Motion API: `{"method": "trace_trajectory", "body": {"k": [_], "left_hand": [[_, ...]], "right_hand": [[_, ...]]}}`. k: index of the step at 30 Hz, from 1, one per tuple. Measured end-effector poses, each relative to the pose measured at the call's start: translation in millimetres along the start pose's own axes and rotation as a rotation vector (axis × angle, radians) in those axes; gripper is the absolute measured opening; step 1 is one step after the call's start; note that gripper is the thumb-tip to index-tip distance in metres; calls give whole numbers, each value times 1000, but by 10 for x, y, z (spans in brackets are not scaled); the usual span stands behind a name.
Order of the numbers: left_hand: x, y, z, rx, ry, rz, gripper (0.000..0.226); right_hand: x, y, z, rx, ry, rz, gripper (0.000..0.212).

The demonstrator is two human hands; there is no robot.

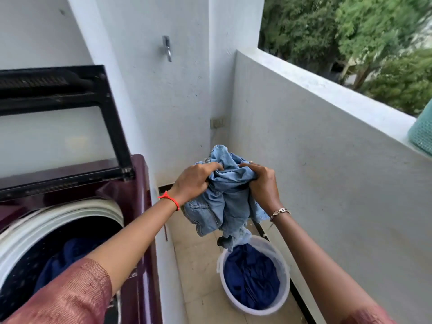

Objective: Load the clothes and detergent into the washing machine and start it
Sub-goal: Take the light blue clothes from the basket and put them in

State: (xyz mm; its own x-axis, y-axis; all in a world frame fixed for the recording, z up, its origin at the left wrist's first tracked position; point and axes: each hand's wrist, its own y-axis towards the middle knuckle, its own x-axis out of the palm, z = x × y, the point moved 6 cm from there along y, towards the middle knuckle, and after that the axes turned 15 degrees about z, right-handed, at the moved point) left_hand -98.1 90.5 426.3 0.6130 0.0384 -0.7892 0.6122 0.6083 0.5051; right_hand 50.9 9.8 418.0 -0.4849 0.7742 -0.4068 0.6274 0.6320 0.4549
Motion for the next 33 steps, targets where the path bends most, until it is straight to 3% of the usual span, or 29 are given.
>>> {"method": "trace_trajectory", "body": {"k": [16, 24, 33], "left_hand": [[-3075, -829, -593, -7, 150, 433, 52], [-4316, -1300, -841, -29, 265, 516, 51], [-5093, -1457, -1071, -46, 314, 669, 53]], "right_hand": [[548, -611, -3173, -438, 189, 59, 56], [851, -1074, -4343, -481, 352, 88, 55], [1116, -1110, -5165, -504, 470, 96, 51]]}}
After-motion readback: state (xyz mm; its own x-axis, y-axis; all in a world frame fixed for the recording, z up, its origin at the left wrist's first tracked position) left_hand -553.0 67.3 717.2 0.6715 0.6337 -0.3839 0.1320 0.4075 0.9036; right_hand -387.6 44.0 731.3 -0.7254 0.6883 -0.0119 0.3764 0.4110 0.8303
